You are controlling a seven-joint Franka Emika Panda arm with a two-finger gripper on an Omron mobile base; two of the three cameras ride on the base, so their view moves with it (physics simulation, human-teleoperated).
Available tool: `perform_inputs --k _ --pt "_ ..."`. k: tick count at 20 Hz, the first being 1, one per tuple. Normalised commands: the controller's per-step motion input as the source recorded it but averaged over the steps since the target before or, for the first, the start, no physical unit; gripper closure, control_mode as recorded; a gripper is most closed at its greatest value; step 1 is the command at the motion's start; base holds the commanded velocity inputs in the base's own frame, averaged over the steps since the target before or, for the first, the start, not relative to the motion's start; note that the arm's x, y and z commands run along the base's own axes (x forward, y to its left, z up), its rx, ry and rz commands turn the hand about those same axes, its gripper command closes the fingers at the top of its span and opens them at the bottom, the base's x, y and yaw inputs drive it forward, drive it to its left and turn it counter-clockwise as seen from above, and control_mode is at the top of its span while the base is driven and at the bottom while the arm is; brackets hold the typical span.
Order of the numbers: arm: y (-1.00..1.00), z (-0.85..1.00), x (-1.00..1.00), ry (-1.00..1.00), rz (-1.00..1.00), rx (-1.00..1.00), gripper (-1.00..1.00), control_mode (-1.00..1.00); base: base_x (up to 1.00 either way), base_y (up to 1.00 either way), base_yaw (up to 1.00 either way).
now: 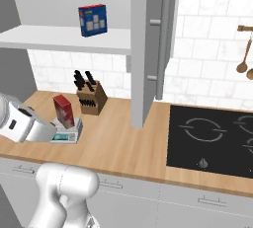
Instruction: Pick the cereal and place it on the digital scale for weighing, and close the cabinet.
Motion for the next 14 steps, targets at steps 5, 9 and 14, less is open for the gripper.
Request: perform_inputs --k 5,9,14 --pt "-0.01 0.03 0.0 -0.12 -0.12 0.0 -1.0 -1.0 0.0 0.0 0.0" --pt "0.0 0.02 0.0 -0.1 -0.11 0.0 -1.0 -1.0 0.0 0.0 0.0" --pt "-0.26 0.03 -0.02 -0.1 -0.12 0.0 -1.0 -1.0 0.0 0.0 0.0"
